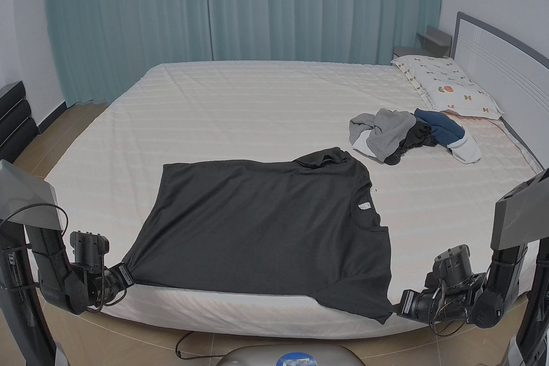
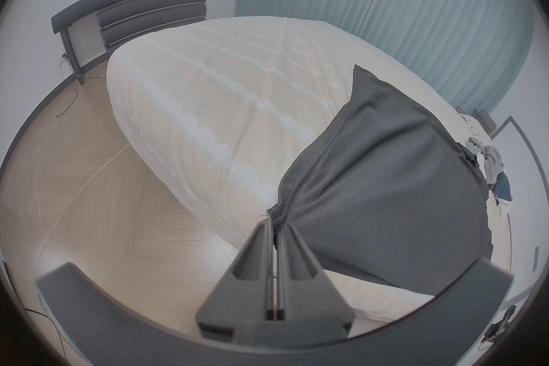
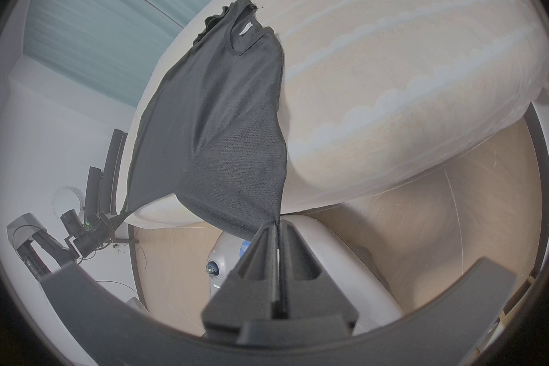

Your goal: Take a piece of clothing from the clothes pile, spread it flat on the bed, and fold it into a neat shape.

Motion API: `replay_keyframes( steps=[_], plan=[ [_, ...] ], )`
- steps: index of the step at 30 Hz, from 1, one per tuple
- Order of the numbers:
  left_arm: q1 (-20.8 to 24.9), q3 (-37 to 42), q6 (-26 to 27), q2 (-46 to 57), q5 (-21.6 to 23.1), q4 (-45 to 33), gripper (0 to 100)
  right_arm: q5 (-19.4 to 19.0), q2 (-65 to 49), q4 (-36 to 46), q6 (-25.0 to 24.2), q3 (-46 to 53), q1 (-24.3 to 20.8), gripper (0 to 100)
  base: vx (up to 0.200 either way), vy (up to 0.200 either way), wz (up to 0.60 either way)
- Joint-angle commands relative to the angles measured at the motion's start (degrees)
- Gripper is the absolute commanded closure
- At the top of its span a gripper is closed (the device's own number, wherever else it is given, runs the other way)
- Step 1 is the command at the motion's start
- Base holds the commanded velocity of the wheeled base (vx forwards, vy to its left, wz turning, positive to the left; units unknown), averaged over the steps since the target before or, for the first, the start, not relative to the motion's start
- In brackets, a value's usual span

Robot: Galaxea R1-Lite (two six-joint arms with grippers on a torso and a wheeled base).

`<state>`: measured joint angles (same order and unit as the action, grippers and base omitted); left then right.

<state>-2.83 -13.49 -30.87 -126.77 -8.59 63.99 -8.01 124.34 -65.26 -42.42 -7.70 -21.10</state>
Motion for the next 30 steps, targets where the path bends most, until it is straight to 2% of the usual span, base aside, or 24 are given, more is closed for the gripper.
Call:
replay_keyframes(
  steps=[1,2,9,16,18,19,22,26,30],
  plan=[
    [0.5,0.1,-0.1,-0.8,0.0,0.0,100,-0.1,1.4,-0.4,0.2,-0.8,0.1,0,0.000,0.000,0.00],
    [0.5,0.1,-0.2,-0.8,0.0,0.0,0,-0.1,1.8,-0.7,0.1,-1.1,0.3,0,0.000,0.000,0.00],
    [0.8,1.0,0.0,0.3,0.2,0.1,0,-0.9,2.0,-8.0,-0.8,-0.6,2.6,0,0.000,0.000,0.00],
    [0.5,1.0,0.2,6.4,1.5,0.0,0,-1.4,3.1,-9.5,-9.1,-1.1,3.0,0,0.000,0.000,0.00],
    [0.5,1.1,0.2,6.7,1.5,0.0,0,-1.5,3.0,-9.9,-10.0,-1.1,3.0,0,0.000,0.000,0.00],
    [0.7,1.0,0.2,6.9,1.5,0.1,0,-1.7,2.9,-11.7,-12.1,-0.6,3.0,0,0.000,0.000,0.00],
    [0.7,0.5,-0.3,6.9,1.7,0.2,0,-1.7,3.3,-14.5,-14.1,0.2,3.1,0,0.000,0.000,0.00],
    [0.7,0.3,-0.7,6.8,3.8,0.3,0,-2.3,4.4,-16.5,-14.5,1.4,3.0,0,0.000,0.000,0.00],
    [0.6,0.2,-1.3,6.4,3.9,0.5,0,-2.4,5.3,-18.3,-14.6,1.8,3.1,0,0.000,0.000,0.00]
  ],
)
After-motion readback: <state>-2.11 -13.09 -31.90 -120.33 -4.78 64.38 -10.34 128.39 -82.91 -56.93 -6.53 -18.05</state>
